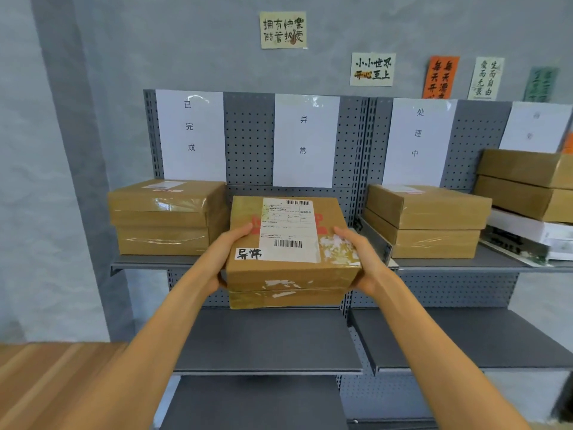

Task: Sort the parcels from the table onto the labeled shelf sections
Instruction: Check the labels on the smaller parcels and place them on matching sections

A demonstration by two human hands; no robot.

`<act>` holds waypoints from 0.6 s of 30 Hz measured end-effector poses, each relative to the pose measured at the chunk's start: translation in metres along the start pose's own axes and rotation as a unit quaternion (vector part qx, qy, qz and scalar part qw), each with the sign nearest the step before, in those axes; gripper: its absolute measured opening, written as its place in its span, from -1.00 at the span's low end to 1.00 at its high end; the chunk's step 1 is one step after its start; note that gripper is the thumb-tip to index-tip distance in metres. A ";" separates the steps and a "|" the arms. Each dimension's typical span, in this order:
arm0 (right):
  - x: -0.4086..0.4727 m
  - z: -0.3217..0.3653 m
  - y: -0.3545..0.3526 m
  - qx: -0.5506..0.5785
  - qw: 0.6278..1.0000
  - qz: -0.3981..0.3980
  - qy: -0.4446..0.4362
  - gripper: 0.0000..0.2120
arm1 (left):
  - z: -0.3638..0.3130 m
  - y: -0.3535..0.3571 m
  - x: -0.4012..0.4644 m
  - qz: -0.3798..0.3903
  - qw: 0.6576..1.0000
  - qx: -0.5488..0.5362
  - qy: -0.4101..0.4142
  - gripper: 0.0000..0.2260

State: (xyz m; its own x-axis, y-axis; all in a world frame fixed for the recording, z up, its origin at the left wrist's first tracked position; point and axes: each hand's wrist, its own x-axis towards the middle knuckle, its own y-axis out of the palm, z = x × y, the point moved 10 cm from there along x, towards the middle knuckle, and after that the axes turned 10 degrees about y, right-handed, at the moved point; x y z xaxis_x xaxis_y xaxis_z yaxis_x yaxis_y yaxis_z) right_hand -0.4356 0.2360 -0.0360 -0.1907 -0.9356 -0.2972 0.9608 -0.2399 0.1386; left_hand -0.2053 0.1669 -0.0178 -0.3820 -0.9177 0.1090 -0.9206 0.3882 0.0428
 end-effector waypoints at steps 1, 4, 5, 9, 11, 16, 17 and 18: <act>0.002 0.000 -0.004 -0.007 1.000 -0.006 0.004 -0.65 | 0.002 0.001 0.002 0.000 1.000 0.015 -0.004 -0.64; 0.007 0.000 -0.014 -0.015 1.000 -0.019 0.013 -0.65 | 0.006 0.000 0.007 0.001 0.999 0.051 -0.014 -0.56; 0.009 0.000 -0.016 -0.018 0.999 -0.023 0.015 -0.62 | 0.005 0.000 0.008 0.003 0.998 0.058 -0.015 -0.55; 0.010 0.003 -0.018 -0.026 0.998 -0.045 0.021 -0.55 | -0.002 0.002 0.017 0.019 0.997 0.070 -0.007 -0.58; 0.012 0.007 -0.017 -0.025 0.999 -0.045 0.013 -0.58 | -0.005 0.003 0.021 0.022 0.998 0.061 -0.008 -0.56; 0.016 0.022 -0.014 -0.032 0.998 -0.051 -0.004 -0.60 | -0.014 0.002 0.029 0.034 0.998 0.049 0.002 -0.58; 0.017 0.025 -0.014 -0.034 0.998 -0.053 -0.003 -0.61 | -0.017 0.000 0.030 0.035 0.998 0.050 0.006 -0.60; 0.018 0.026 -0.014 -0.035 0.998 -0.052 0.001 -0.62 | -0.020 -0.004 0.033 0.032 0.998 0.055 0.011 -0.60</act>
State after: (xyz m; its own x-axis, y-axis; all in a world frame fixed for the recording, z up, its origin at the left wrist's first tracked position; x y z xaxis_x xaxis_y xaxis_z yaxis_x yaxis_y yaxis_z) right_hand -0.4579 0.2157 -0.0183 -0.2897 -0.9063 -0.3078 0.9476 -0.3169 0.0412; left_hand -0.2123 0.1364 0.0059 -0.4396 -0.8887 0.1304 -0.8982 0.4335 -0.0736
